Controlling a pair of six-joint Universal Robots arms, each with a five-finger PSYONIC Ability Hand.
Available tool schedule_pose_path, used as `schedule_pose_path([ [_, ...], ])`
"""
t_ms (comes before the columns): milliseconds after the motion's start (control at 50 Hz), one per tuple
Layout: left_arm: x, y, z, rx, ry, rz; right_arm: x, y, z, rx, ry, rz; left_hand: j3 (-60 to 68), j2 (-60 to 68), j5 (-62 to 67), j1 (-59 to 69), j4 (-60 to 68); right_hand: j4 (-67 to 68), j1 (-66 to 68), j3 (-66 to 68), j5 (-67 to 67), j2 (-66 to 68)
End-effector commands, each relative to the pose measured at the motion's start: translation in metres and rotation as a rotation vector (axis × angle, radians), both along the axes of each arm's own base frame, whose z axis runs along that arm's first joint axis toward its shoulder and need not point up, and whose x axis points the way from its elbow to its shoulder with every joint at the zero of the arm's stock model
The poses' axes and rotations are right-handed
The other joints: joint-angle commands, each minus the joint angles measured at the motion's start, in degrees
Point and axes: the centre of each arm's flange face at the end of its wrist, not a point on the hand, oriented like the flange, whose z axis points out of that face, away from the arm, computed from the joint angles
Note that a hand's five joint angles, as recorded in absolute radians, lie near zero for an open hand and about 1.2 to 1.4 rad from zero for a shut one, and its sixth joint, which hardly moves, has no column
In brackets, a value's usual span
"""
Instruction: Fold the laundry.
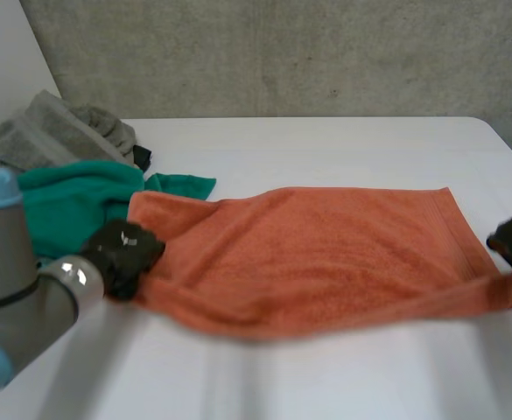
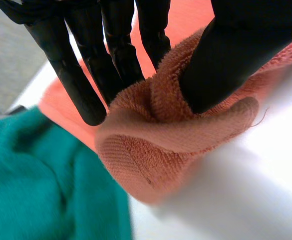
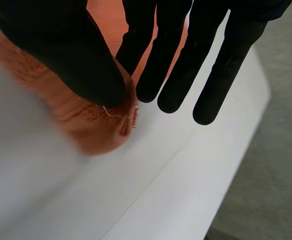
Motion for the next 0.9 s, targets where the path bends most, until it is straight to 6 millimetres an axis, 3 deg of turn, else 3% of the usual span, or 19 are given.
schedule_pose_path([
  [20,-0.018,-0.057,-0.001,-0.083,0.131,0.059,0.021,-0.052,0.005,-0.219,-0.102,0.005,11.59,11.11,13.72,15.48,10.92,11.38,15.45,11.70,12.78,12.47],
  [60,-0.020,-0.069,-0.003,-0.102,0.131,0.077,0.034,-0.065,0.001,-0.277,-0.108,0.040,11.59,11.11,13.72,15.48,10.92,11.38,15.45,11.70,12.78,12.47],
  [200,-0.036,-0.119,-0.012,-0.189,0.130,0.149,0.049,-0.110,-0.008,-0.421,-0.103,0.037,11.59,11.11,13.72,15.48,10.92,11.38,15.45,11.70,12.78,12.47],
  [440,-0.054,-0.169,-0.024,-0.310,0.176,0.148,0.080,-0.168,-0.041,-0.534,-0.112,0.063,11.59,11.11,13.72,15.48,10.92,10.11,14.18,10.43,11.51,11.20],
  [460,-0.057,-0.170,-0.024,-0.325,0.179,0.138,0.082,-0.170,-0.046,-0.527,-0.108,0.062,-29.69,-30.16,-27.56,-25.80,-30.36,-20.04,-15.97,-19.72,-18.65,-18.95],
  [480,-0.058,-0.170,-0.024,-0.329,0.183,0.134,0.085,-0.170,-0.051,-0.520,-0.105,0.066,-58.41,-58.89,-56.28,-54.52,-59.08,-57.15,-53.08,-56.83,-55.75,-56.06],
  [520,-0.064,-0.168,-0.021,-0.343,0.195,0.121,0.096,-0.169,-0.060,-0.505,-0.098,0.088,-48.64,-49.12,-46.51,-44.75,-49.31,-58.62,-54.55,-58.30,-57.22,-57.53],
  [540,-0.065,-0.167,-0.019,-0.350,0.198,0.121,0.097,-0.169,-0.062,-0.502,-0.097,0.085,-58.41,-58.89,-56.28,-54.52,-59.08,-58.62,-54.55,-58.30,-57.22,-57.53],
  [600,-0.069,-0.167,-0.013,-0.376,0.214,0.118,0.102,-0.168,-0.045,-0.538,-0.111,0.084,-58.41,-58.89,-56.28,-54.52,-59.08,-58.62,-54.55,-58.30,-57.22,-57.53],
  [640,-0.070,-0.166,-0.009,-0.388,0.222,0.116,0.101,-0.167,-0.023,-0.574,-0.135,0.061,-58.41,-58.89,-56.28,-54.52,-59.08,-58.62,-54.55,-58.30,-57.22,-57.53],
  [720,-0.066,-0.159,0.031,-0.450,0.255,0.117,0.094,-0.161,0.016,-0.615,-0.241,0.005,-58.41,-58.89,-56.28,-54.52,-59.08,-58.62,-54.55,-58.30,-57.22,-57.53],
  [780,-0.064,-0.151,0.041,-0.454,0.259,0.107,0.087,-0.144,0.053,-0.624,-0.320,0.002,-58.41,-58.89,-56.28,-54.52,-59.08,-58.62,-54.55,-58.30,-57.22,-57.53],
  [840,-0.061,-0.137,0.053,-0.456,0.257,0.097,0.080,-0.131,0.066,-0.581,-0.344,0.032,-58.41,-58.89,-56.28,-54.52,-59.08,-58.62,-54.55,-58.30,-57.22,-57.53],
  [900,-0.057,-0.127,0.052,-0.430,0.248,0.089,0.069,-0.120,0.064,-0.493,-0.348,0.058,-58.41,-58.89,-56.28,-54.52,-59.08,-58.62,-54.55,-58.30,-57.22,-57.53],
])
